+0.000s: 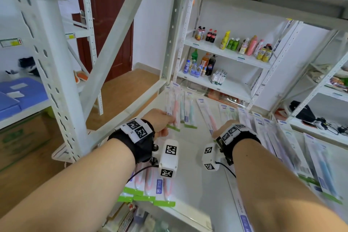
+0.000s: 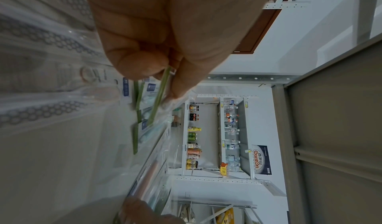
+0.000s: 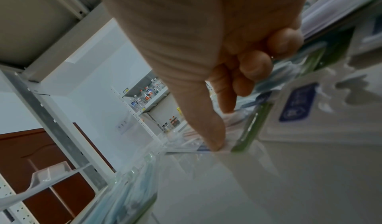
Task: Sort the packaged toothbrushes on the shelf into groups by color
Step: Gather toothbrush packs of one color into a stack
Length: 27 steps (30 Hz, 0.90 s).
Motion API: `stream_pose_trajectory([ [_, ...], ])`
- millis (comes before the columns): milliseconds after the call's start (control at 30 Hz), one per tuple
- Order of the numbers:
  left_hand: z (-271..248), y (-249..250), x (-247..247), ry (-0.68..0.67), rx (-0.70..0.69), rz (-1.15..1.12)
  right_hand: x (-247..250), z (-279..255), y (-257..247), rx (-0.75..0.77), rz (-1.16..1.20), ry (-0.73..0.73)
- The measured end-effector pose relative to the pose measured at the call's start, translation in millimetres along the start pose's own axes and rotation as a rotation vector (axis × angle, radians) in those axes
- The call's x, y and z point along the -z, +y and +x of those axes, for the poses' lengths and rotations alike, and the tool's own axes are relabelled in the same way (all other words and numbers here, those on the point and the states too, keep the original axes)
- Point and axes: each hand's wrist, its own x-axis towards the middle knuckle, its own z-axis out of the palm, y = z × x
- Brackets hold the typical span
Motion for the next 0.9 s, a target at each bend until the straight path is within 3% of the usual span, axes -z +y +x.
stream_pose_trajectory([
  [133,-4,-2,5,-0.019,-0.011,0.001,-2,-9,-4,0.058,-0.037,0.048],
  [267,-7,-4,8,-0.049,-0.033,-0.013,-1,-14,-12,0.088,-0.279,-0.070],
  [367,-7,-6,12,-0.065,-0.039,-0.021,0,-13,-15,0.124,-0.396,-0.041],
  [500,-6,-13,17,-0.061,-0.046,-0.027,-6,-6,-13,0.095,-0.191,-0.025],
  [667,-10,-17,16,-0.083,-0.032,-0.036,-7,-6,-8,0.049,-0.168,0.023],
  [767,-17,-18,15,-0.092,-0.054,-0.051,-5,-4,-11,-0.010,0.170,-0.086],
  [900,-31,-21,19,-0.082,-0.103,-0.098,-6,-16,-17,-0.058,0.611,-0.066],
])
